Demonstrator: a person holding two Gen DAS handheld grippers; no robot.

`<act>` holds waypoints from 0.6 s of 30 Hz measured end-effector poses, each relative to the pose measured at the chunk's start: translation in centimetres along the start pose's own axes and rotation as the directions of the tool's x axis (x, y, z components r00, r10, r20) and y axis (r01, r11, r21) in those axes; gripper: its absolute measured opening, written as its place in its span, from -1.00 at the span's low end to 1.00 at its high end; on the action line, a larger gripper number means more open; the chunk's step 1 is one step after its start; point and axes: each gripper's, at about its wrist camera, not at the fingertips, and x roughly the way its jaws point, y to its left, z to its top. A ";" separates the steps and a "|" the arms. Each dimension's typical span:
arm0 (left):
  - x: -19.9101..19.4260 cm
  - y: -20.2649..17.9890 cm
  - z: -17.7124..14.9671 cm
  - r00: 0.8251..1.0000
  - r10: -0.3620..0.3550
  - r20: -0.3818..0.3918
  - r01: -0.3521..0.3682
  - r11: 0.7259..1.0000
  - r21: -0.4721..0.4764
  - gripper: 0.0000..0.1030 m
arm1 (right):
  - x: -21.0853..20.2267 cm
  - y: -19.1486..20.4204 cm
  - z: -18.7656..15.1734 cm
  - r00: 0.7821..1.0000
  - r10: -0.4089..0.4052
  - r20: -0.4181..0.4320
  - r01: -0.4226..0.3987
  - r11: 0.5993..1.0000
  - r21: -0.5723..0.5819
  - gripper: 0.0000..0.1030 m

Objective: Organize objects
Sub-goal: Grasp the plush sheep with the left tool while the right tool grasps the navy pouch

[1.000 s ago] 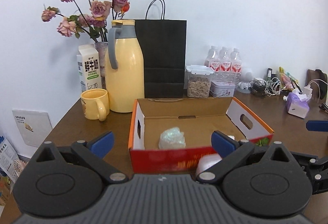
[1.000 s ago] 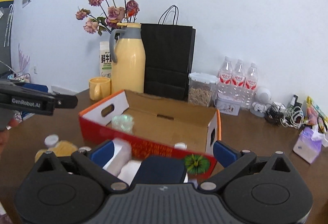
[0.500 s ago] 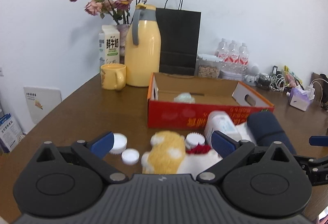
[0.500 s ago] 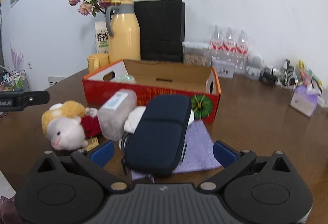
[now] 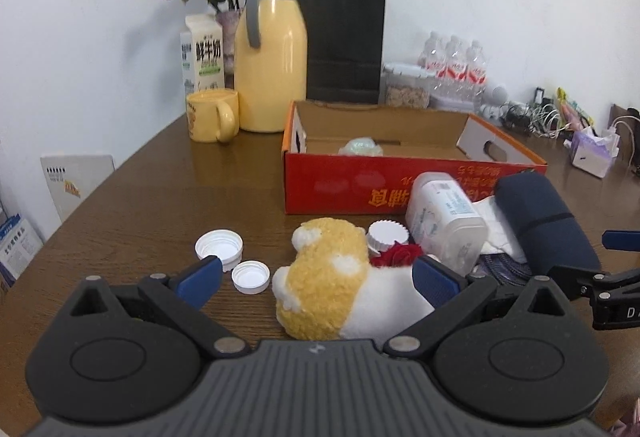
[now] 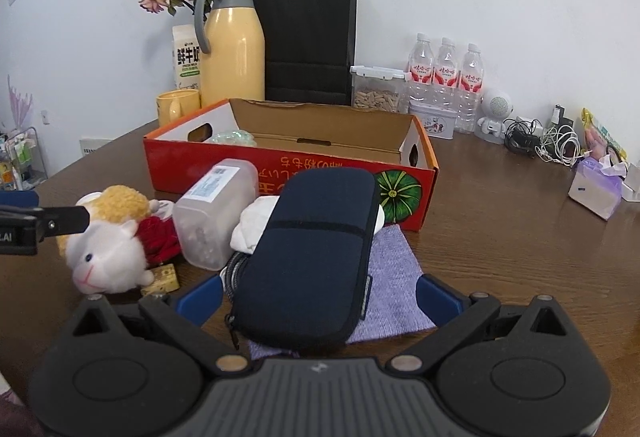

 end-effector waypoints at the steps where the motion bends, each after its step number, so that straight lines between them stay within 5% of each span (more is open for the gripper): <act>1: 0.4 0.1 0.2 1.000 -0.002 -0.018 0.002 1.000 -0.009 1.00 | 0.3 0.1 0.1 1.000 -0.007 0.002 0.007 1.000 0.000 1.00; 10: 3.4 0.9 1.2 0.995 0.027 -0.093 -0.034 0.997 -0.068 0.95 | 2.4 0.9 0.8 0.999 -0.048 -0.001 0.048 0.999 -0.009 0.86; 18: 4.0 0.3 1.1 0.992 -0.020 -0.125 0.009 0.996 -0.089 0.16 | 2.8 1.2 0.5 0.999 -0.045 -0.006 0.045 0.999 -0.006 0.57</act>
